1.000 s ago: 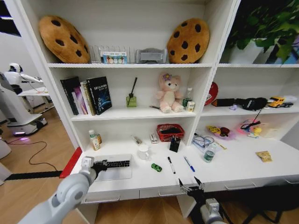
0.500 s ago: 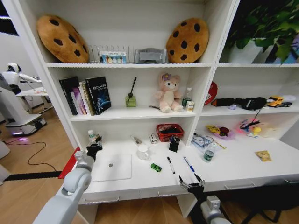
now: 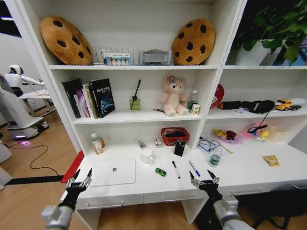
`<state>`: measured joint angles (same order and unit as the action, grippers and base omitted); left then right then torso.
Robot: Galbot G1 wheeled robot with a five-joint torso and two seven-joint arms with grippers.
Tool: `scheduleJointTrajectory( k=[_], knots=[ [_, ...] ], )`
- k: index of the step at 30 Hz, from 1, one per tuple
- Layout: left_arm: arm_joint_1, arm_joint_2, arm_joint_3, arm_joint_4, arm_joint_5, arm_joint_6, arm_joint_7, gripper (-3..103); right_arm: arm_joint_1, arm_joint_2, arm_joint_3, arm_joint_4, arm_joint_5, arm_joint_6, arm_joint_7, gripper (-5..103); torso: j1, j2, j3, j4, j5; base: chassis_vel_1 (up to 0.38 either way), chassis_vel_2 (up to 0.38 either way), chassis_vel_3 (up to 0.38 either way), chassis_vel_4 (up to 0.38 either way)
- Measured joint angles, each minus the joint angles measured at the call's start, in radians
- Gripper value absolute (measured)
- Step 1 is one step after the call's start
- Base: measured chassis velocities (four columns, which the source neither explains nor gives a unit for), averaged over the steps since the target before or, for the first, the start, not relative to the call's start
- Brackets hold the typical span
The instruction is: Organize the objects on the table.
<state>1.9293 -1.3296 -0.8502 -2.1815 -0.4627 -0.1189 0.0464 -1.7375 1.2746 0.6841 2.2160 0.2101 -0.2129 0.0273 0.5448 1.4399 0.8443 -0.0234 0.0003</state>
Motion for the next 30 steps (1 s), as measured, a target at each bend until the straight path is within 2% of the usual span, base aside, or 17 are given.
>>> scheduleJointTrajectory(
  k=[1,2,6,16,20,30],
  knots=[
    [0.019,-0.013,-0.004,-0.017,-0.003,-0.009,0.0,86,0.004,-0.008,-0.003,0.001,-0.003,-0.003,0.003,100,0.0,0.0,0.0,0.0001,0.0001,0.0,0.0,0.0,0.0],
    [0.019,-0.013,-0.004,-0.017,-0.003,-0.009,0.0,86,0.004,-0.008,-0.003,0.001,-0.003,-0.003,0.003,100,0.0,0.0,0.0,0.0001,0.0001,0.0,0.0,0.0,0.0],
    [0.038,-0.036,-0.022,-0.052,-0.015,-0.021,-0.009,98,0.005,-0.021,-0.01,0.011,-0.008,-0.015,0.008,100,0.0,0.0,0.0,-0.0002,0.0,0.0,0.0,0.0,0.0],
    [0.03,-0.035,-0.022,-0.053,-0.018,-0.016,-0.015,100,-0.024,0.008,-0.002,0.038,-0.017,-0.028,0.014,100,0.0,0.0,0.0,-0.0001,-0.0003,0.0,0.0,0.0,0.0],
    [0.028,-0.033,-0.02,-0.052,-0.019,-0.014,-0.016,100,-0.028,0.013,0.017,0.045,-0.011,-0.051,0.021,100,0.0,0.0,0.0,-0.0001,-0.0003,0.0,0.0,0.0,0.0],
    [0.026,-0.031,-0.019,-0.05,-0.019,-0.011,-0.017,100,-0.02,0.013,0.027,0.033,-0.005,-0.055,0.022,100,0.0,0.0,0.0,0.0,-0.0003,-0.031,-0.029,0.039,0.035]
  ],
)
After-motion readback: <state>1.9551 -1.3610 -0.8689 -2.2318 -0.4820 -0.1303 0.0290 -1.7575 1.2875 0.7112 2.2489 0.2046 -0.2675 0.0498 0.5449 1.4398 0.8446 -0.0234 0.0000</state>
